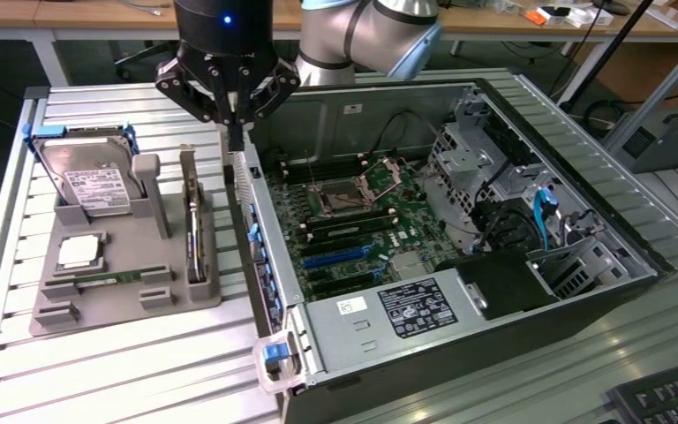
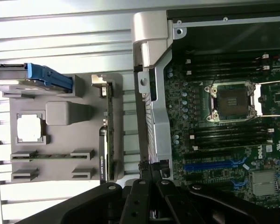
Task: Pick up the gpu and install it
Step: 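Reach for the gpu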
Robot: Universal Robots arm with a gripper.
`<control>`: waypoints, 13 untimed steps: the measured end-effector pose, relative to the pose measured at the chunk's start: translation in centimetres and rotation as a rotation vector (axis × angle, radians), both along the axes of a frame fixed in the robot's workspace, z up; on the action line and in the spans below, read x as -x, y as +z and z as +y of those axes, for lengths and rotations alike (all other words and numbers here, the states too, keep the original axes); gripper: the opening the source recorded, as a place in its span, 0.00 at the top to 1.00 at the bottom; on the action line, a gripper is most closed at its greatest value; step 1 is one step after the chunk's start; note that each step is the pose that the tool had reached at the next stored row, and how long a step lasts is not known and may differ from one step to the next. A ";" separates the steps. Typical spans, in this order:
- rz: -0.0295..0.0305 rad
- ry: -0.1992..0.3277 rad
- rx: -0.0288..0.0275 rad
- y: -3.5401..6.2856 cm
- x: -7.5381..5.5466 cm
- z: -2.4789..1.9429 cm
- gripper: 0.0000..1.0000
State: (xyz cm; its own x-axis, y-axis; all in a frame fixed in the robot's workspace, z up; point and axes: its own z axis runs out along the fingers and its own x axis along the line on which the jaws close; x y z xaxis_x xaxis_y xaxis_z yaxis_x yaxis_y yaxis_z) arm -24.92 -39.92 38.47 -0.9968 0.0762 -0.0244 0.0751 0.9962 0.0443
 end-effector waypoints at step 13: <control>0.0000 0.000 0.0000 -0.03 0.5 -0.01 0.90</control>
